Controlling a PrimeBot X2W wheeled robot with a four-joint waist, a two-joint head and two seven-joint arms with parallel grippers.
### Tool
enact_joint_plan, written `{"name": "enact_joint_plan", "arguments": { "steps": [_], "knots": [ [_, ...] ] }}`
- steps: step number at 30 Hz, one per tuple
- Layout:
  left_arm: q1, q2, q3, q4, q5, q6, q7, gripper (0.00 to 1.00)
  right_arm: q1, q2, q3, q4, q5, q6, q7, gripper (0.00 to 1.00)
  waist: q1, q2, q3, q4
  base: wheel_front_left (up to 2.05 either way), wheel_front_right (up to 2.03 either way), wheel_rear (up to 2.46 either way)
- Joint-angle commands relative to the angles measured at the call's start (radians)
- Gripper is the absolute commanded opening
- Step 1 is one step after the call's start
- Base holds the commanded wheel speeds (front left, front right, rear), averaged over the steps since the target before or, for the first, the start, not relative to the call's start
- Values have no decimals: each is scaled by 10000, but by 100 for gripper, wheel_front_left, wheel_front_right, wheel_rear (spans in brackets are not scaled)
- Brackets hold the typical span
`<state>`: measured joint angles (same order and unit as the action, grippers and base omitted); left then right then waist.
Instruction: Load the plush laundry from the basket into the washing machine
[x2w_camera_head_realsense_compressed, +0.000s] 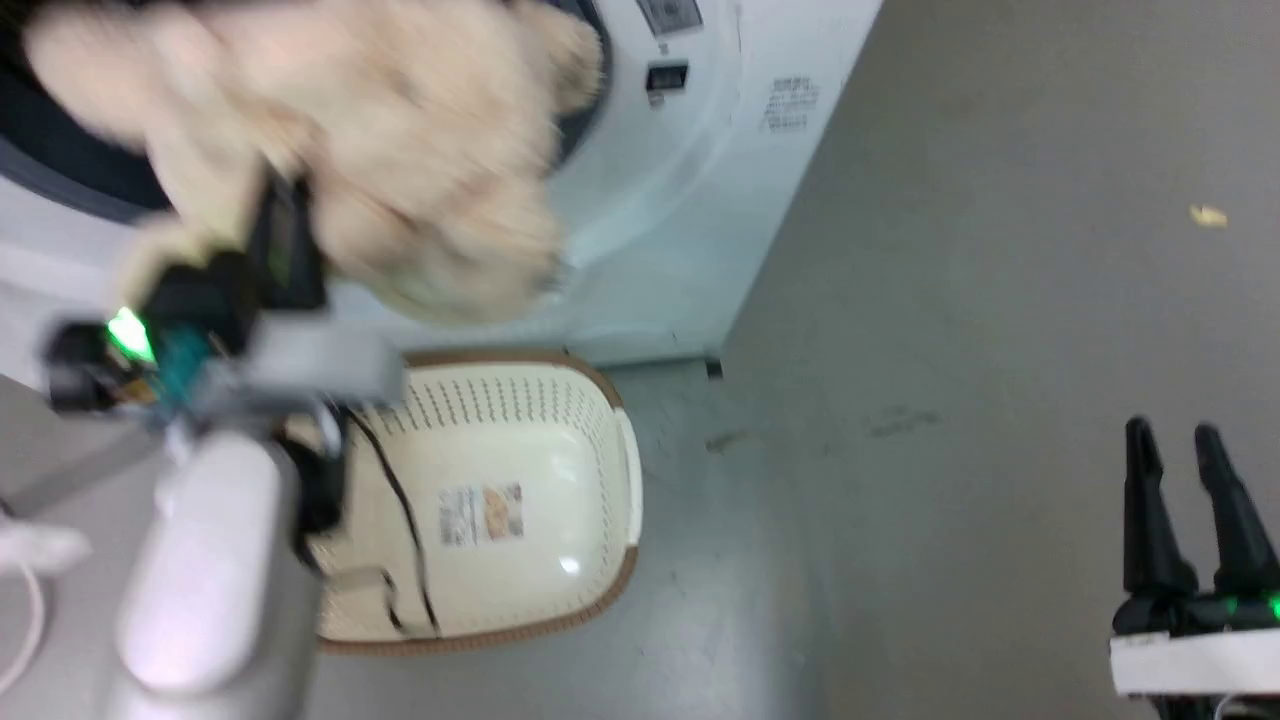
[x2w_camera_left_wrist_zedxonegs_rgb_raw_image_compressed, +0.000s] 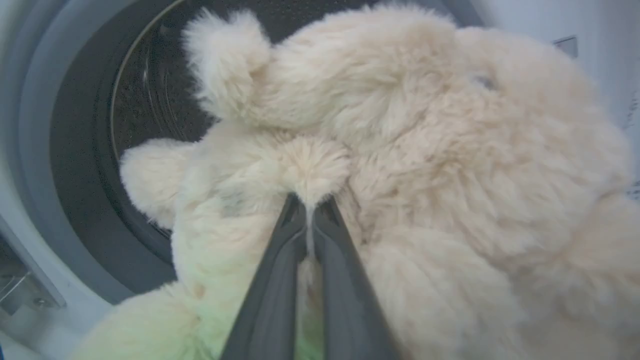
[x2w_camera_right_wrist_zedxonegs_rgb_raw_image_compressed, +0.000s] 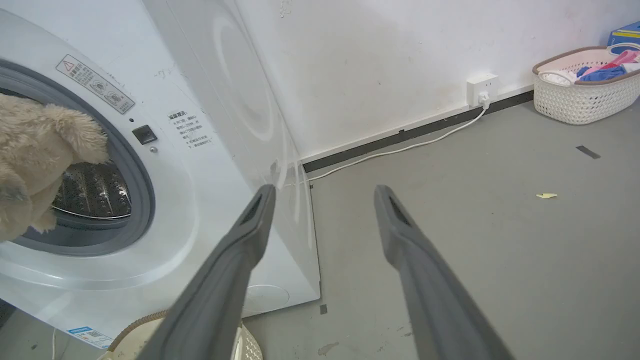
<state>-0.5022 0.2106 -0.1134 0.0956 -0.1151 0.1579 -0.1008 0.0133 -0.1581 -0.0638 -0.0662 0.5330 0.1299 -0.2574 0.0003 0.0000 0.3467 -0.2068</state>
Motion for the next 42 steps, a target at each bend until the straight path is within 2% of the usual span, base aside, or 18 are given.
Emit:
{"name": "enact_joint_plan", "arguments": {
  "steps": [1,10,15,21,25,33,34,35,42],
  "knots": [
    [-393,157,148,67,40,81,137,0,-202,-93,22,-29,93,8,-44,100,-3,0,902,-436,0,0,0],
    [-4111,1410,570,1707,307,-147,1683,0,-1157,-258,217,73,762,8,-44,100,-3,0,2678,-1053,0,0,0],
    [-6153,1763,485,2864,580,-140,2205,0,-1520,-296,422,94,1015,8,-44,100,-3,0,3369,-1274,0,0,0],
    [-8122,1501,350,4168,657,120,2520,0,-1898,-309,689,258,1254,8,-44,100,-3,0,4026,-1456,0,0,0],
    [-9007,1427,49,5076,885,145,2640,0,-2141,-258,851,395,1332,8,-44,100,-3,0,4244,-1609,0,0,0],
    [-9511,1537,-306,6421,1057,16,2625,0,-2248,-162,936,522,1379,8,-44,100,-3,0,4271,-1687,0,0,0],
    [-9478,1550,-304,6518,1028,5,2537,67,-2254,-161,923,523,1378,8,-44,100,-3,0,4237,-1677,0,0,0],
    [-9424,1550,-294,6611,981,-12,2428,100,-2253,-165,896,522,1371,8,-44,100,-3,0,4184,-1657,0,0,0],
    [-8697,1405,-182,6977,470,-329,1197,100,-2094,-260,582,425,1140,8,-44,100,-3,0,3407,-1321,0,0,0]
  ]
}}
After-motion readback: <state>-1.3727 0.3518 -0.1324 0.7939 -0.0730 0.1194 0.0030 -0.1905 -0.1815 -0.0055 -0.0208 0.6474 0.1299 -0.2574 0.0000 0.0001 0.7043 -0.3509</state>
